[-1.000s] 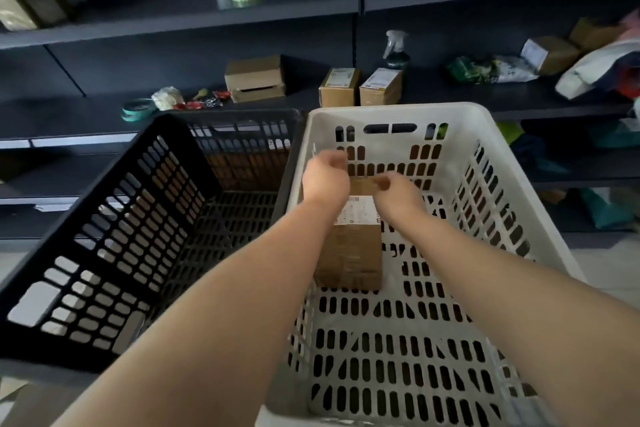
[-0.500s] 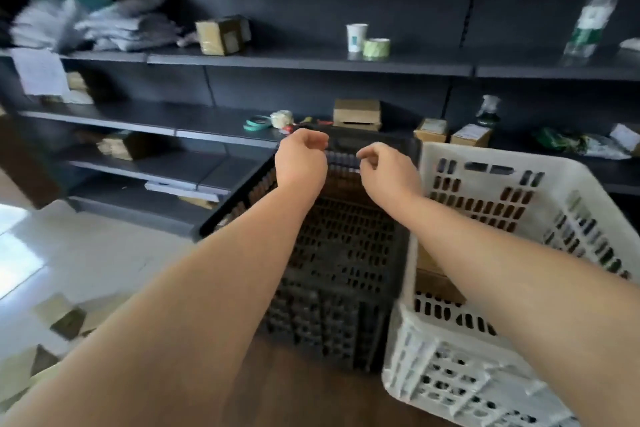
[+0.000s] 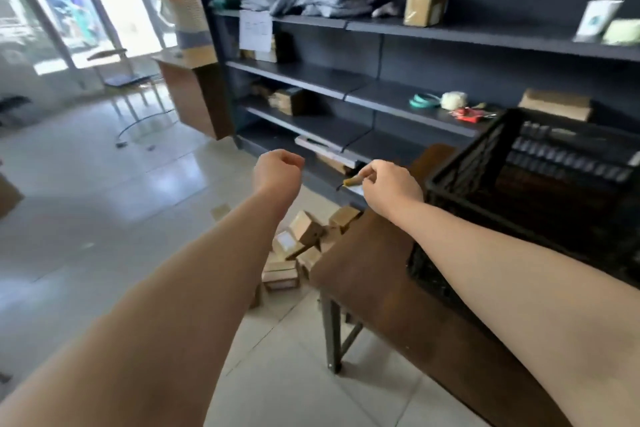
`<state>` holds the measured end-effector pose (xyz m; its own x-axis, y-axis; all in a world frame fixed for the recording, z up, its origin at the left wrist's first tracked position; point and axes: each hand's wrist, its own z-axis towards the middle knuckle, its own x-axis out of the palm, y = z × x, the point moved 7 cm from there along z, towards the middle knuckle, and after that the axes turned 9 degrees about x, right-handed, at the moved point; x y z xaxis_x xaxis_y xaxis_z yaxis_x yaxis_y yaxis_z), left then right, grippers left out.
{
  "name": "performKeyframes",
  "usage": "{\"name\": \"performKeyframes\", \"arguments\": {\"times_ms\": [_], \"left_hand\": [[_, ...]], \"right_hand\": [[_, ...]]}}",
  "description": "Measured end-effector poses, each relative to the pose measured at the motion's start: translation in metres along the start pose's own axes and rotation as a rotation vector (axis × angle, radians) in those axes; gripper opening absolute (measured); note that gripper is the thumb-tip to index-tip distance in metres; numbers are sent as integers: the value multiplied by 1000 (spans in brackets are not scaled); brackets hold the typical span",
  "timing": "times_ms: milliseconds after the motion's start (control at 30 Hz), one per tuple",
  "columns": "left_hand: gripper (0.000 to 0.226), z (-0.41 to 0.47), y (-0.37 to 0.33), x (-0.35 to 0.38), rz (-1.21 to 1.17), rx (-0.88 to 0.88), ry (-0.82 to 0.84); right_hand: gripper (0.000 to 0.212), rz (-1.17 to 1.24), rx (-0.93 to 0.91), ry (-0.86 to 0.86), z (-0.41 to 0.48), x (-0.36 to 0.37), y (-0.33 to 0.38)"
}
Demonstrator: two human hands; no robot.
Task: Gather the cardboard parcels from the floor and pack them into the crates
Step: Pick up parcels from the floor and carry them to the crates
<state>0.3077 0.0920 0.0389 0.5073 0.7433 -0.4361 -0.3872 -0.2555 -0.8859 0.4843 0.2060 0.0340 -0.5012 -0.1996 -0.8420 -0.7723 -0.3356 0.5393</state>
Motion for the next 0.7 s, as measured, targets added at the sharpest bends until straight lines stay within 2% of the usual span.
{"name": "performKeyframes", "arguments": {"times_ms": [133,333,700], "left_hand": [[30,6,56,-45,20,-107,-55],[36,30,121,-81,61,-241,-62],[37,155,202,-79,117,-329,-24]], "right_hand": [[28,-46,-46,91,1,56,39],[25,-111,-86,172,24,117,77],[26,-189,-88,243,131,221,121]]}}
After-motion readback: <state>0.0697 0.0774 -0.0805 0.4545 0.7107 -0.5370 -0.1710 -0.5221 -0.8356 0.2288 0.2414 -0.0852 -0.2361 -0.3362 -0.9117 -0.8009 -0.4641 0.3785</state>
